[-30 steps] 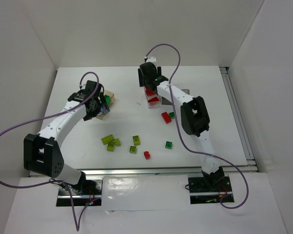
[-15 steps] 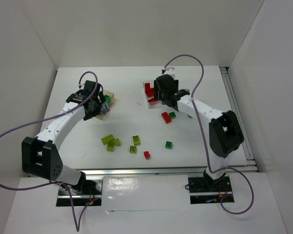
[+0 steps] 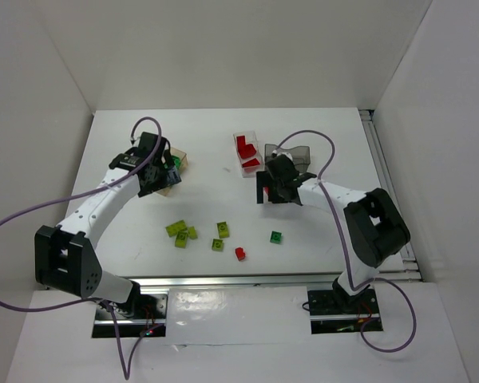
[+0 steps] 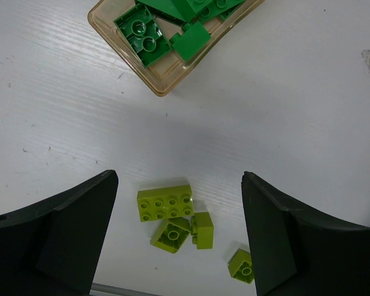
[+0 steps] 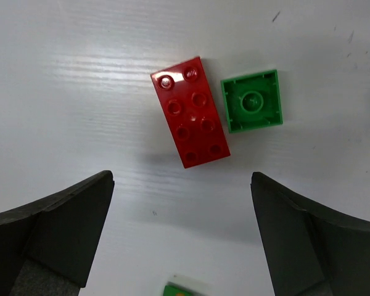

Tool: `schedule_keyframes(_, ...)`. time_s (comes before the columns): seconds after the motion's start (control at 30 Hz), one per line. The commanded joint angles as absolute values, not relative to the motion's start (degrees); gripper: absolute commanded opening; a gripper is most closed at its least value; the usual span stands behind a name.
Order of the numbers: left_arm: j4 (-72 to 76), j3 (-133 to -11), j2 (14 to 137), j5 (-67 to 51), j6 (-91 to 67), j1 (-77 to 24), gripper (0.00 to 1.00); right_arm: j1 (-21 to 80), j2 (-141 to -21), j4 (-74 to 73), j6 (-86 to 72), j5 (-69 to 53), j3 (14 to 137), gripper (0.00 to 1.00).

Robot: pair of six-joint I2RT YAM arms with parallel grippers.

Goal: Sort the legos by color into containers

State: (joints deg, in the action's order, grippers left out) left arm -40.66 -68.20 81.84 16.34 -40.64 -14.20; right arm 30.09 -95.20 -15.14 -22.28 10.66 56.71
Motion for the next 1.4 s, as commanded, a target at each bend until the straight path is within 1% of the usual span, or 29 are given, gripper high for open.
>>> schedule_keyframes(0.0,-40.61,-67.94,79.98,16.79,-40.61,-15.02,0.91,29.18,-94.22,-12.84,-24.26,8.97,56.16,1.00)
schedule_keyframes(0.2,-40.61,-67.94,79.98,16.79,-41.13,-15.56,0.91,28.65,-98.25,-10.11,-21.89,7.82,56.16,1.00)
schedule_keyframes(0.27,-40.61,-67.94,79.98,16.79,-41.13,-15.56,0.91,28.13,-100.71,-9.41,-21.88,7.82,56.69,0.97)
schedule_keyframes(0.37,-40.61,-67.94,79.98,17.31,-41.13,-15.56,0.91,28.13,-102.56,-8.70,-20.84,7.82,58.79,0.96)
schedule_keyframes(0.5,-41.13,-68.47,79.98,17.31,-41.13,-16.08,0.91,29.35,-103.80,-9.76,-19.60,10.01,61.08,0.92)
schedule_keyframes(0.53,-41.13,-68.47,79.98,17.31,-41.13,-16.08,0.91,29.36,-103.80,-9.76,-19.60,10.02,61.08,0.87)
schedule_keyframes(0.63,-41.13,-68.99,80.51,17.31,-41.13,-16.08,0.91,29.88,-104.33,-9.76,-18.98,10.54,61.61,0.79)
schedule_keyframes(0.67,-41.13,-68.99,80.51,17.31,-41.13,-16.08,0.91,30.40,-104.33,-9.76,-18.46,10.55,61.61,0.73)
schedule_keyframes(0.77,-41.13,-68.99,80.51,17.31,-41.13,-16.08,0.91,30.93,-103.63,-10.28,-17.93,11.77,62.14,0.60)
schedule_keyframes(0.8,-41.13,-68.99,80.51,17.31,-41.13,-16.08,0.91,30.94,-102.75,-10.28,-17.93,11.78,62.14,0.50)
schedule_keyframes(0.93,-41.13,-68.99,81.03,17.31,-41.13,-16.08,0.91,30.94,-98.89,-11.33,-17.93,10.99,62.14,0.33)
schedule_keyframes(0.97,-41.13,-69.52,81.04,17.31,-41.13,-16.08,0.91,30.94,-97.92,-11.95,-17.93,10.46,62.14,0.32)
schedule_keyframes(1.17,-41.13,-69.52,81.04,17.31,-41.13,-16.08,0.91,30.94,-91.32,-12.57,-19.07,11.16,64.59,0.32)
schedule_keyframes(1.27,-41.13,-69.52,81.04,17.31,-40.61,-16.08,0.91,30.94,-91.93,-11.52,-19.07,11.16,67.23,0.32)
schedule_keyframes(1.37,-41.13,-69.52,81.04,17.84,-40.61,-16.08,0.91,30.94,-96.66,-10.38,-18.46,11.16,72.41,0.32)
